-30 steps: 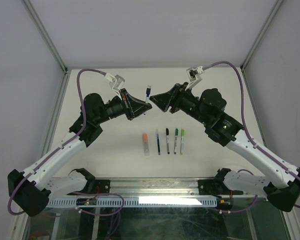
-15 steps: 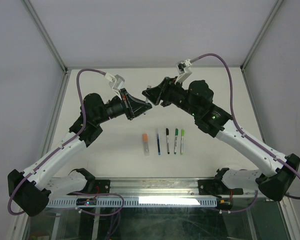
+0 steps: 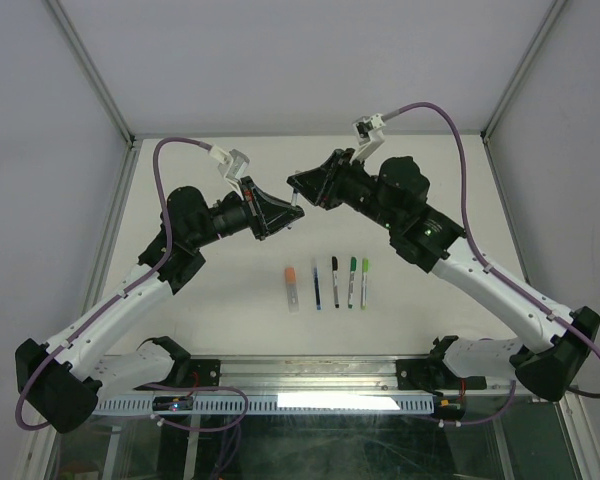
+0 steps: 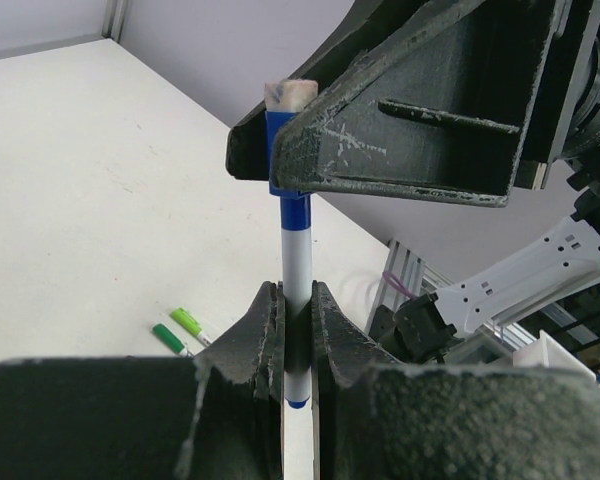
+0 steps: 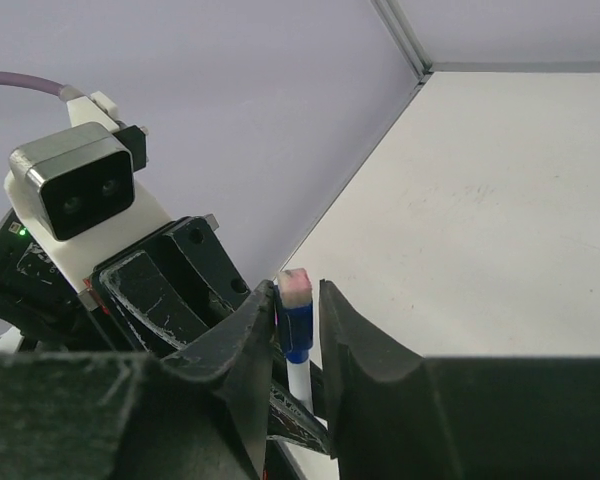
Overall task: Insert the pens into the pen caps
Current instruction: Insert the pen cap onto the pen.
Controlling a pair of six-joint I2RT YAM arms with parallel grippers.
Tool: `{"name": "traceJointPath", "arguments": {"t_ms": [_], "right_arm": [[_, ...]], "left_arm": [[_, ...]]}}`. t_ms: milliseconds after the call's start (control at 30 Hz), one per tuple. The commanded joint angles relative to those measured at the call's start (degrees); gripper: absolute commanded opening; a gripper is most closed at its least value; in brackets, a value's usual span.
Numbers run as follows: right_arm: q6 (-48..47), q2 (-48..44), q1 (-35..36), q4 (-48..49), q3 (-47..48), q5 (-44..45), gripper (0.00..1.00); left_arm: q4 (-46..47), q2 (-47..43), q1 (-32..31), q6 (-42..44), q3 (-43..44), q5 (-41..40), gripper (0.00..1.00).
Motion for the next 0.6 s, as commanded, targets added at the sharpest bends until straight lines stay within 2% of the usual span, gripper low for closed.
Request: {"name": "traceJointPath", "arguments": {"t_ms": [0, 100, 200, 400, 567], "right_arm": [[-1.02, 0.13, -0.52, 3.36, 2.75, -1.04, 0.23], [-1.08, 0.22, -0.67, 2.86, 2.70, -1.72, 0.14], [-1.64, 0.23, -0.60, 0.48, 2.60, -2.33, 0.00], [0.14, 0.66, -0.24, -7.58, 0.01, -6.64, 0.00], [1.49, -0.89, 5.27, -11.91, -6.41, -4.62, 0.00]], "left_arm": [[3.46, -1.11, 0.31, 0.14, 1.16, 1.32, 0.00], [3.36, -1.00, 0.36, 0.05, 1.50, 1.28, 0.00], [3.29, -0.87, 0.31, 0.05, 2.23, 0.76, 0.00], [3.88, 0.15, 0.30, 3.65, 6.42, -4.12, 0.00], [6.26, 1.11, 0.38, 6.16, 10.86, -5.62, 0.00]]}}
